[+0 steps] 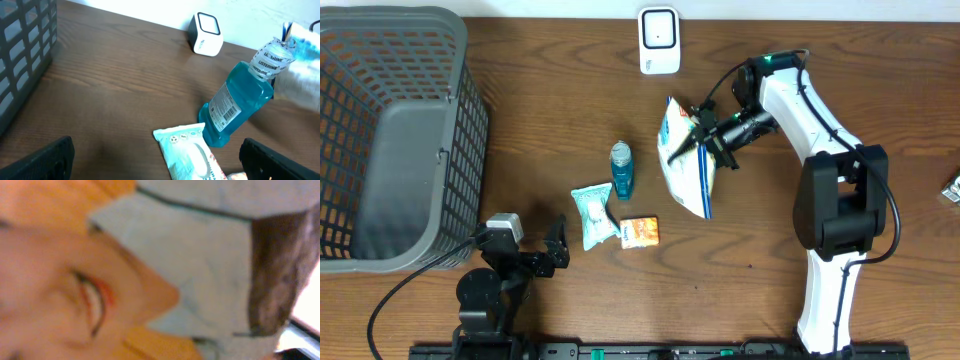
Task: Scan the item barcode
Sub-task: 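Raise the yellow bag up to the white scanner, then carry the bag to the right side and drop it on the table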
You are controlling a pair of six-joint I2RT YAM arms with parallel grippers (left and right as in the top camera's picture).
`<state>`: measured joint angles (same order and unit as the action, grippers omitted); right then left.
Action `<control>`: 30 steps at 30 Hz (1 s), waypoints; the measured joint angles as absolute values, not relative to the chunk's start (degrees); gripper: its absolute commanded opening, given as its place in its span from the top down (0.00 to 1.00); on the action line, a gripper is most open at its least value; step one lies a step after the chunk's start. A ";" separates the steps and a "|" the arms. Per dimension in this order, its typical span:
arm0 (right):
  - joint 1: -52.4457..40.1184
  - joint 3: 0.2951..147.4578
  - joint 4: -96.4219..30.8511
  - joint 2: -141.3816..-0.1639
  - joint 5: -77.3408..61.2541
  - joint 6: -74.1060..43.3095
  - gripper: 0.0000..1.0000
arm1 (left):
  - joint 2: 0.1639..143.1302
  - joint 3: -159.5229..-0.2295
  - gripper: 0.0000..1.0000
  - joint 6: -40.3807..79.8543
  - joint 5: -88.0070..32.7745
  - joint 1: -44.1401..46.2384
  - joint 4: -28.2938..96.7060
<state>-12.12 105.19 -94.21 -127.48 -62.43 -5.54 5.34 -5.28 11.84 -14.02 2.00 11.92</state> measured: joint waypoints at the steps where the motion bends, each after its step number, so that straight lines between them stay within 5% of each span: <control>1: -11.09 105.32 -94.15 -127.48 -54.46 -5.32 0.99 | 5.34 -5.28 0.02 11.84 -14.02 2.00 11.92; 7: -6.90 111.07 -94.72 -112.14 -35.88 2.37 0.99 | 5.37 -5.28 0.03 11.84 -14.00 2.00 11.94; 14: -15.35 111.55 -91.98 -97.76 -34.09 19.16 0.99 | 5.37 -5.28 0.02 11.84 -14.00 2.00 11.94; 17: -23.75 107.66 -70.94 -99.81 -31.14 26.35 0.99 | 5.39 -5.28 0.02 11.84 -13.80 2.00 11.97; 21: -25.10 106.45 -41.98 -105.69 -16.01 20.91 0.99 | 5.41 -5.28 0.02 11.84 -13.76 2.00 11.94; 30: -24.82 118.74 -8.88 -133.51 -5.98 18.74 0.99 | 5.41 -5.28 0.03 11.84 -13.65 2.00 11.92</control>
